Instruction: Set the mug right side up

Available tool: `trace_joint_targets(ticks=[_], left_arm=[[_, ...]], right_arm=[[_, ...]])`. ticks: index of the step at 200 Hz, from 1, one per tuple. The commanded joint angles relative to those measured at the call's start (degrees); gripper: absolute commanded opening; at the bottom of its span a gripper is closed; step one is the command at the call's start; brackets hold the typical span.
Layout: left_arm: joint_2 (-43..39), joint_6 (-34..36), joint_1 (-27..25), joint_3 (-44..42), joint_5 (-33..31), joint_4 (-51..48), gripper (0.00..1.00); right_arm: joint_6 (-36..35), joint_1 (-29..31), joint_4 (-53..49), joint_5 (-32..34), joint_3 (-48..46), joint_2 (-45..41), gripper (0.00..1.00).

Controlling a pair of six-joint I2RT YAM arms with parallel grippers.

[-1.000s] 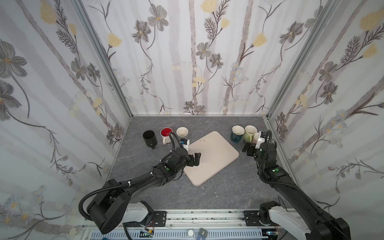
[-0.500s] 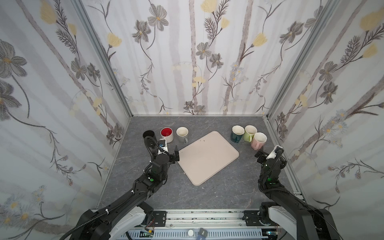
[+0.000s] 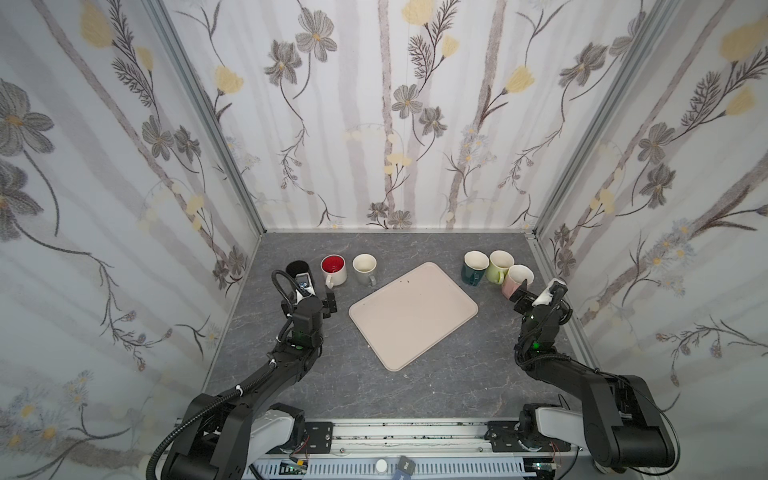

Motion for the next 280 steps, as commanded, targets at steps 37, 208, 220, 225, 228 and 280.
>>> trace_joint_targets(ticks=[37, 208, 220, 225, 228, 280], left_arm=[[3.8, 2.4, 2.0, -1.5, -0.6, 6.0, 1.00], [17.0, 1.4, 15.1, 3.6, 17.3, 8.0, 1.00], [19.2, 0.9, 16.0, 2.0, 18.0, 13.4, 1.00], [20.4, 0.4, 16.4, 1.6, 18.3, 15.3, 1.00], [21.0, 0.4, 16.5, 1.5, 18.4, 16.1, 1.00], [22.7, 1.5, 16.6, 2.8, 21.3, 14.8, 1.00]], right_arm=[[-2.1, 0.1, 4.4, -2.0, -0.3, 0.0, 1.00], [-6.7, 3.0, 7.1, -3.1, 0.2, 2.4, 1.00], [-6.6, 3.0, 7.2, -3.1, 0.2, 2.4, 1.00], [-6.6, 3.0, 7.1, -3.1, 0.2, 2.4, 1.00], [-6.7, 3.0, 7.0, -3.1, 0.3, 2.4, 1.00], [-6.7, 3.0, 6.4, -3.7, 0.8, 2.8, 1.00]])
